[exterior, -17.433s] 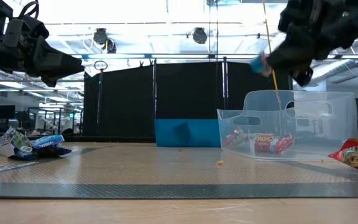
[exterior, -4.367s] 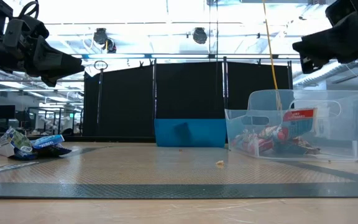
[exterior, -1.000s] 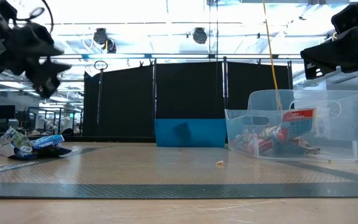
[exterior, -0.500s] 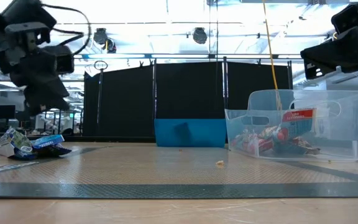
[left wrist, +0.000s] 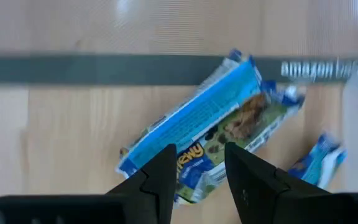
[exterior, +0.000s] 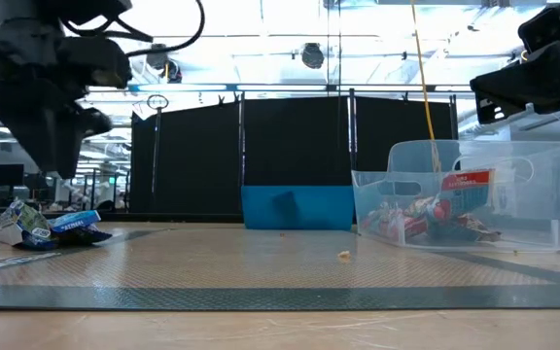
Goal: Pick and place Granola Bars by type
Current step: Put the purple granola bar into the left transparent bin
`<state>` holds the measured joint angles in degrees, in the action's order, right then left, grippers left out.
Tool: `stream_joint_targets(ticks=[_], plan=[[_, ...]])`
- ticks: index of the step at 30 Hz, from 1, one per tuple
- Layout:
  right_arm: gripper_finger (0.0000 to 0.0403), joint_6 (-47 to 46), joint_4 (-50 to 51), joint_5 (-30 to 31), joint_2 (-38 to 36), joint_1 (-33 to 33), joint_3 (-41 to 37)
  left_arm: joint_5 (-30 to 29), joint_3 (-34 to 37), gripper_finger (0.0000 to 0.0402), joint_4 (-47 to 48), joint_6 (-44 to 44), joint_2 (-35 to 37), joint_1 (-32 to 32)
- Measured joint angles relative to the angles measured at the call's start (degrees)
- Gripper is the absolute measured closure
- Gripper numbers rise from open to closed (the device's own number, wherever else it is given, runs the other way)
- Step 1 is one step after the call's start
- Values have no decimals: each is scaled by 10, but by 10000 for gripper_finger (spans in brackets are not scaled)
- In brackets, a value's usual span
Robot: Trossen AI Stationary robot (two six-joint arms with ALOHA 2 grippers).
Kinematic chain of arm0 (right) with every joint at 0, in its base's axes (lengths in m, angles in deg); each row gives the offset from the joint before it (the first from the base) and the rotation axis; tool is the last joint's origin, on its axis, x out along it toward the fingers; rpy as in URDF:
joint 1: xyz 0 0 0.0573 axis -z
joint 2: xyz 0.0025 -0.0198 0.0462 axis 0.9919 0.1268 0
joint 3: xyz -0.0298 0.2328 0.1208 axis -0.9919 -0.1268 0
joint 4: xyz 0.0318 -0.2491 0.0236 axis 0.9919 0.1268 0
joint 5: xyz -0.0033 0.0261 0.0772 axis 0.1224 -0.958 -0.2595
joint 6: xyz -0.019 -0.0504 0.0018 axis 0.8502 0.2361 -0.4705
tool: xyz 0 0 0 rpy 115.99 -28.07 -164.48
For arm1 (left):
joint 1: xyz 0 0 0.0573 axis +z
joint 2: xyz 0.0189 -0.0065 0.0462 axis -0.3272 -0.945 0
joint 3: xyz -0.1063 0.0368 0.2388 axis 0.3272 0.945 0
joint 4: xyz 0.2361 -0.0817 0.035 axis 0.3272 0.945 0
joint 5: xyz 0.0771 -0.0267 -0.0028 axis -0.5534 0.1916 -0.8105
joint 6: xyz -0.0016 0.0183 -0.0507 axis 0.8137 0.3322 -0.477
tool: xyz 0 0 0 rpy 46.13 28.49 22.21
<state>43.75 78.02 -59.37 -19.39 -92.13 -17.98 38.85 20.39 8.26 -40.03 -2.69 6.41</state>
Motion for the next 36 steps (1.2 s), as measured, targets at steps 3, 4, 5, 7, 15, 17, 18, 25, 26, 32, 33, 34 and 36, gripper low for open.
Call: stream_joint_targets(ticks=[3,4,5,7,15,17,18,25,26,32,33,34,36], plan=[[383,0,0,0,0,0,0,-19,-4,264,-21,91,-22,-12],[382,0,0,0,0,0,0,-27,-4,264,-29,115,-28,-14],[382,0,0,0,0,0,0,-36,-4,264,-32,133,-34,-16],[383,0,0,0,0,0,0,-55,-4,264,-33,154,-45,-17],[383,0,0,0,1,0,0,-92,-4,263,-36,214,-96,-21],[383,0,0,0,0,0,0,-79,-4,263,-38,208,-108,-24],[383,0,0,0,0,0,0,-68,-4,263,-38,203,-112,-25],[383,0,0,0,1,0,0,-45,-4,263,-45,180,-129,-25],[383,0,0,0,0,0,0,-52,-4,263,-46,180,-130,-25],[383,0,0,0,1,0,0,-65,18,263,-89,170,-128,-23],[383,0,0,0,1,0,0,-67,21,263,-90,164,-128,-23],[383,0,0,0,0,0,0,-73,23,263,-90,159,-128,-23],[383,0,0,0,1,0,0,-97,25,263,-90,147,-128,-23]])
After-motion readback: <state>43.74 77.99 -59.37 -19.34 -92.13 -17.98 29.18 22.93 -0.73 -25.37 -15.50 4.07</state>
